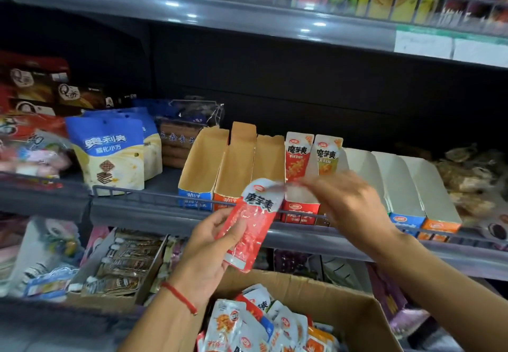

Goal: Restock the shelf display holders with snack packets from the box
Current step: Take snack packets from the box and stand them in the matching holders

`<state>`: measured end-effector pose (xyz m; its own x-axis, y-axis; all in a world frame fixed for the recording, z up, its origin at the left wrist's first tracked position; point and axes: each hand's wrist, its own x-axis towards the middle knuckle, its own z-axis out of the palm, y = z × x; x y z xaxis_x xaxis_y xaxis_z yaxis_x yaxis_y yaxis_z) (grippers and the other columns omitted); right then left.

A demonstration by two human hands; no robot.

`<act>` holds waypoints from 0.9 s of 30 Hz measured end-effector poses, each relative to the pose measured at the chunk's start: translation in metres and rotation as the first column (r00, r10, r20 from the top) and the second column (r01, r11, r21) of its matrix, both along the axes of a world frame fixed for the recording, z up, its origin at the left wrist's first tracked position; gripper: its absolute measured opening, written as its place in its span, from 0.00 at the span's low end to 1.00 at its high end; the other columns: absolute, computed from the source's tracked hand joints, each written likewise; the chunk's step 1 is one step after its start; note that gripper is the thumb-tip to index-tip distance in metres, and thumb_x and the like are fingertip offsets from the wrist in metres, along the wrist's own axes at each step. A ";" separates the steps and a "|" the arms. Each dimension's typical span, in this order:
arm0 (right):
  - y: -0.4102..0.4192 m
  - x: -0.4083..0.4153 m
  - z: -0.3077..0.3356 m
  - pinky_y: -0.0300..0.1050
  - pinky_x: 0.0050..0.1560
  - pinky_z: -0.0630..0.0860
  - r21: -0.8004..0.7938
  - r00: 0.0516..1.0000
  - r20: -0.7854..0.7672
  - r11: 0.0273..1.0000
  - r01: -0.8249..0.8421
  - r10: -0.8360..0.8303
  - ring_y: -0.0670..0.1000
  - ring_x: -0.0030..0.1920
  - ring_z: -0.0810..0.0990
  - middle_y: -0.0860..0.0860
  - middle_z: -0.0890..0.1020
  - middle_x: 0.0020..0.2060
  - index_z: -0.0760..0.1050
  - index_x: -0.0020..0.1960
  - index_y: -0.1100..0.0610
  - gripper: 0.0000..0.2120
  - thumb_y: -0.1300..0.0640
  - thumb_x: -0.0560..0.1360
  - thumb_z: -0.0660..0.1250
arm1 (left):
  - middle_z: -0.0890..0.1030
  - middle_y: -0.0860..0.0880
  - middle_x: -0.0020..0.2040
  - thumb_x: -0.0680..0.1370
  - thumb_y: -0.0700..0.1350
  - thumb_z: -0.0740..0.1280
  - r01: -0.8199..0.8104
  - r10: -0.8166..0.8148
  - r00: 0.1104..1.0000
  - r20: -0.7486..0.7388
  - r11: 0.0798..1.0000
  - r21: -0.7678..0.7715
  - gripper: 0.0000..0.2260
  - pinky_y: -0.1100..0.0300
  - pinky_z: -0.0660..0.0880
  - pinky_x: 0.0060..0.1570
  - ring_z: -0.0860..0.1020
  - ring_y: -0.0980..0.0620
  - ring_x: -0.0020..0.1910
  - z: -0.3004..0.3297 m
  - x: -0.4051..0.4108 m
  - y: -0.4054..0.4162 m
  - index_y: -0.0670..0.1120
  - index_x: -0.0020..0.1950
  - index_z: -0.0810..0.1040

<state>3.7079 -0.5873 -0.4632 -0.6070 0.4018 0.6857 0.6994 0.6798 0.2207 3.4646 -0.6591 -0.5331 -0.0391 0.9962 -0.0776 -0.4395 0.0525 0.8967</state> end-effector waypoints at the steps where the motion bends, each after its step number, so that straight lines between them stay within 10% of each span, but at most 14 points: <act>1: -0.005 0.001 0.002 0.43 0.41 0.79 -0.109 0.983 -0.174 0.993 0.035 -0.054 0.52 0.41 0.86 0.50 0.87 0.44 0.82 0.61 0.55 0.11 0.55 0.81 0.67 | 0.86 0.43 0.55 0.70 0.41 0.72 -0.022 0.022 1.000 -0.018 1.000 0.011 0.21 0.51 0.83 0.48 0.85 0.44 0.52 0.000 -0.001 -0.001 0.43 0.63 0.78; 5: -0.027 0.000 0.006 0.34 0.39 0.82 -0.677 0.744 -0.585 0.701 -0.226 -0.325 0.42 0.42 0.86 0.43 0.87 0.40 0.81 0.51 0.52 0.08 0.51 0.81 0.65 | 0.86 0.42 0.53 0.70 0.40 0.73 -0.051 0.055 0.995 -0.078 0.997 0.049 0.21 0.47 0.81 0.48 0.85 0.42 0.51 0.001 -0.003 -0.002 0.43 0.62 0.77; 9: -0.043 -0.008 -0.010 0.38 0.40 0.83 -0.764 0.646 -0.632 0.482 -0.429 -0.428 0.46 0.43 0.88 0.47 0.88 0.42 0.82 0.52 0.55 0.07 0.56 0.82 0.65 | 0.87 0.45 0.51 0.74 0.37 0.73 -0.091 0.102 0.984 -0.143 0.993 0.079 0.16 0.48 0.82 0.47 0.86 0.44 0.50 0.000 0.006 -0.003 0.45 0.60 0.77; 18: -0.064 -0.040 -0.042 0.43 0.48 0.85 -0.779 0.834 -0.491 0.554 -0.294 -0.249 0.42 0.47 0.87 0.41 0.87 0.48 0.84 0.58 0.48 0.09 0.57 0.82 0.67 | 0.84 0.59 0.57 0.79 0.49 0.70 -0.033 0.138 0.906 -0.400 0.966 0.258 0.13 0.57 0.80 0.59 0.82 0.60 0.58 -0.011 0.041 -0.013 0.56 0.63 0.77; 27: -0.065 -0.043 -0.046 0.46 0.52 0.84 -0.745 0.773 -0.579 0.553 -0.373 -0.259 0.44 0.50 0.86 0.39 0.86 0.50 0.81 0.60 0.43 0.12 0.56 0.79 0.71 | 0.78 0.59 0.69 0.81 0.57 0.62 0.028 0.095 0.891 -0.445 0.965 0.261 0.16 0.53 0.76 0.67 0.75 0.60 0.69 -0.015 0.037 -0.013 0.61 0.69 0.77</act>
<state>3.6645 -0.6520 -0.5091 -0.2670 0.9225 0.2786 0.4005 0.3692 -0.8386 3.5017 -0.6718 -0.5482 -0.0422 0.9765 0.2112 0.0172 -0.2107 0.9774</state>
